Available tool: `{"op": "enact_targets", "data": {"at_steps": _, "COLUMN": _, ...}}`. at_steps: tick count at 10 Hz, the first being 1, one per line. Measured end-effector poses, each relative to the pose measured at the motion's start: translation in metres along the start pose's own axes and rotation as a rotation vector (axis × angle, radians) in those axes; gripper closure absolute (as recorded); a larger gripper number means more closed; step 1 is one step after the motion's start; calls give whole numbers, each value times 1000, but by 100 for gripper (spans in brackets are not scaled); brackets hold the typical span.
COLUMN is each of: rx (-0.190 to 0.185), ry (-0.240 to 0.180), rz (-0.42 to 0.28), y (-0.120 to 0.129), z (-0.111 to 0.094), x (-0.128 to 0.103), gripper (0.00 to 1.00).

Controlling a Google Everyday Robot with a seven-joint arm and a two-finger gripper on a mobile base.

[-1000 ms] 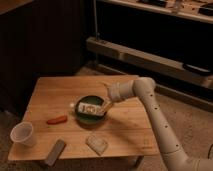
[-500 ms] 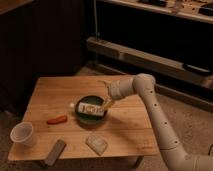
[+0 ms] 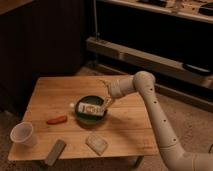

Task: Place the white sponge in the ceramic cup

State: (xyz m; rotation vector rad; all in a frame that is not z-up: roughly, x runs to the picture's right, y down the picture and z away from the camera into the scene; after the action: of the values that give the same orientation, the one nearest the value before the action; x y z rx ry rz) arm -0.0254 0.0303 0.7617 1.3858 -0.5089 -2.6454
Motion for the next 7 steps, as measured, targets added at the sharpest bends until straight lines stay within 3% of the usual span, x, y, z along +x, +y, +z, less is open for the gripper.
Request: {"op": "enact_targets", "data": {"at_steps": 7, "rx": 8, "ry": -7, "rz": 1, "y": 3, "z": -2, "x": 6, "gripper": 11}}
